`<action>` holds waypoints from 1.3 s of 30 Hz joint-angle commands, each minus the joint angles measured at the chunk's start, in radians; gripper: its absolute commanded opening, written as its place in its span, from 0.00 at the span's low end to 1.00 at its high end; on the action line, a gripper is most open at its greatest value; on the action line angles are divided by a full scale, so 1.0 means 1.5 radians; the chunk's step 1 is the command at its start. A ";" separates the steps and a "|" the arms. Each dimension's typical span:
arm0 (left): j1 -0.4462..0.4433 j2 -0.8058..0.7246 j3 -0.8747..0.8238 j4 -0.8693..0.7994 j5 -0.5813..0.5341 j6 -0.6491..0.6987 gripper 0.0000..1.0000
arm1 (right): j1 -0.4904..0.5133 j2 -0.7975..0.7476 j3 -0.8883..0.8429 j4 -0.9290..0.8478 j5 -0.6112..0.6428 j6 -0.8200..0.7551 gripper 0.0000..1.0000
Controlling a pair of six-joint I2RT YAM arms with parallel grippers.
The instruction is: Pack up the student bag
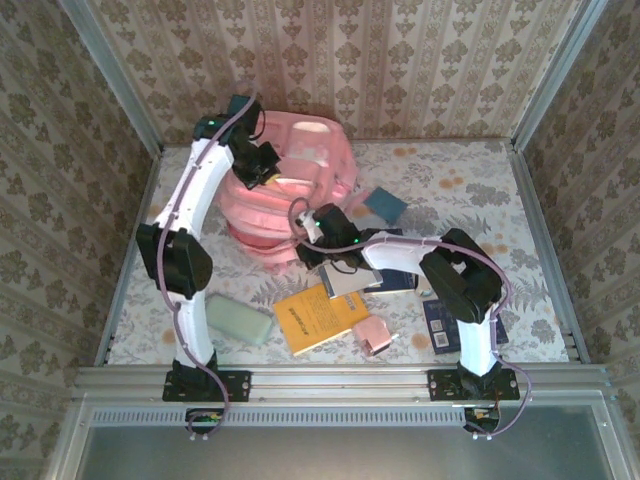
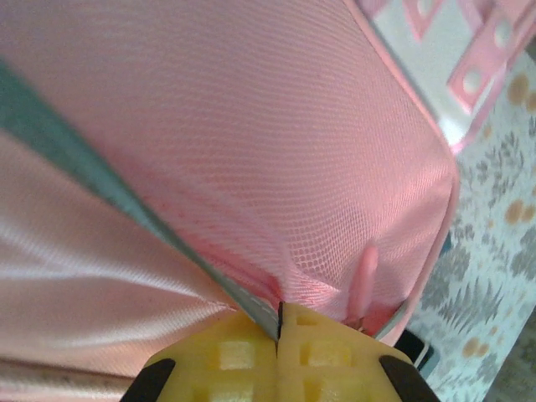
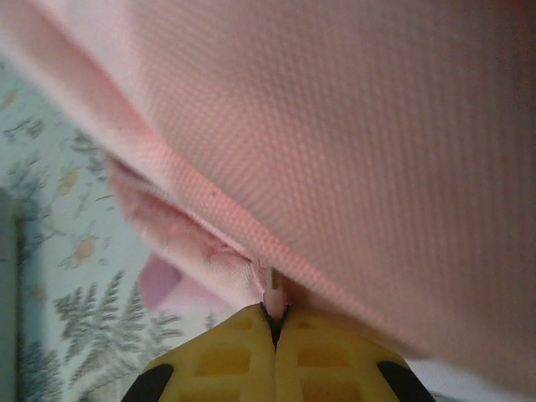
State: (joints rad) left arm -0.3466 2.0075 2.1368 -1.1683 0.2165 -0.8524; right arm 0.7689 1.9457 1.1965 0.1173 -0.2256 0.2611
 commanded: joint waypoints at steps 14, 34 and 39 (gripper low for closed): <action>0.134 -0.247 -0.409 0.159 0.038 -0.003 0.40 | 0.043 0.016 0.042 0.063 -0.004 0.053 0.00; 0.105 -0.212 -0.660 0.338 0.107 -0.140 0.35 | 0.034 0.009 0.027 0.056 -0.003 0.054 0.00; 0.114 -0.221 -0.716 0.341 0.100 -0.141 0.32 | 0.030 0.007 0.027 0.046 0.004 0.058 0.00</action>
State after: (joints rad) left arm -0.1783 1.6745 1.1103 -0.6502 0.3779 -1.0519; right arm 0.8204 1.9629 1.2224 0.1787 -0.2401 0.3450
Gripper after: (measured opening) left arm 0.328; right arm 0.058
